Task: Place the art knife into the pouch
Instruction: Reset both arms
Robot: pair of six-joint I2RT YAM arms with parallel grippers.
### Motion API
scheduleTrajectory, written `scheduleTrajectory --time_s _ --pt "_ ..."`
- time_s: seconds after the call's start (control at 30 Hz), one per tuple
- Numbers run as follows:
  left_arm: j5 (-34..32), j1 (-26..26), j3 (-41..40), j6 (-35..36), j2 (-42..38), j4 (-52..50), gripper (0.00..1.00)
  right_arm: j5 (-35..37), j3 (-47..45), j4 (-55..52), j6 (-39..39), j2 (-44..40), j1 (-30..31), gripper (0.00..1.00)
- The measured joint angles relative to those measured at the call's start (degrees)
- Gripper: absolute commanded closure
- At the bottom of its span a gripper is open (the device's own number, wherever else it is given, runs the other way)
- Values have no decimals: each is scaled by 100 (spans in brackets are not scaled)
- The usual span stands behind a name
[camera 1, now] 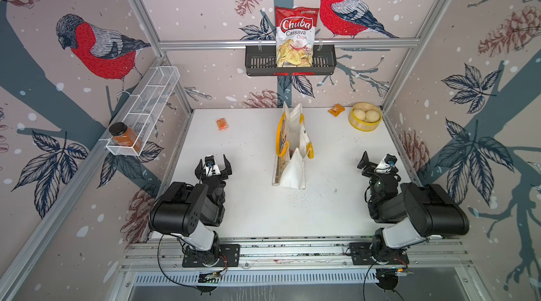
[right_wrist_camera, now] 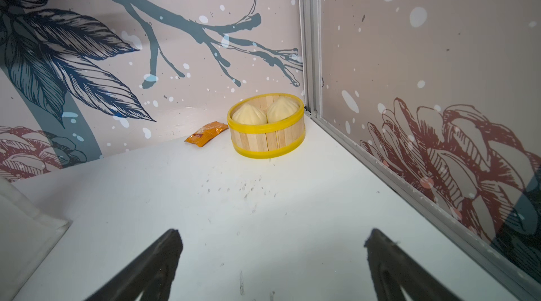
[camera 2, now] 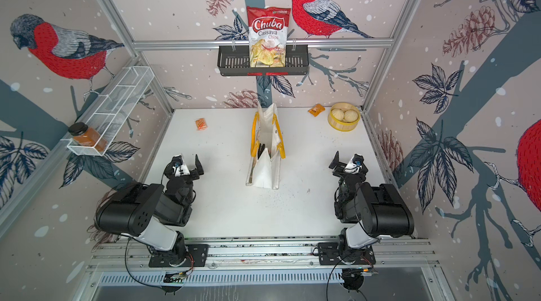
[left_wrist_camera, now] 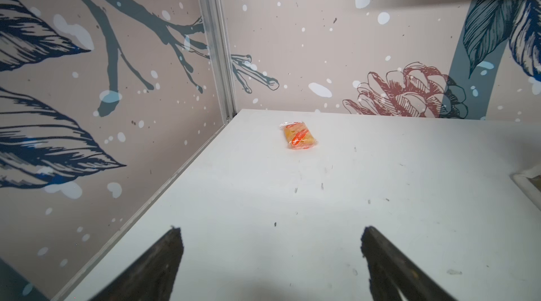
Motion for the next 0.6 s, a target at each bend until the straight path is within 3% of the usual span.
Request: scheduleTrajectory --time_s 0.13,0.27,0.6 --pt "879 201 507 17 -114 -588 4 -26 212 -232 -17 0 7 0" --pt "1344 446 673 -44 -122 -1043 4 -9 378 -529 -35 9 46 0" --pt "1322 459 754 -280 -122 -1403 4 184 518 -881 -13 20 59 0"
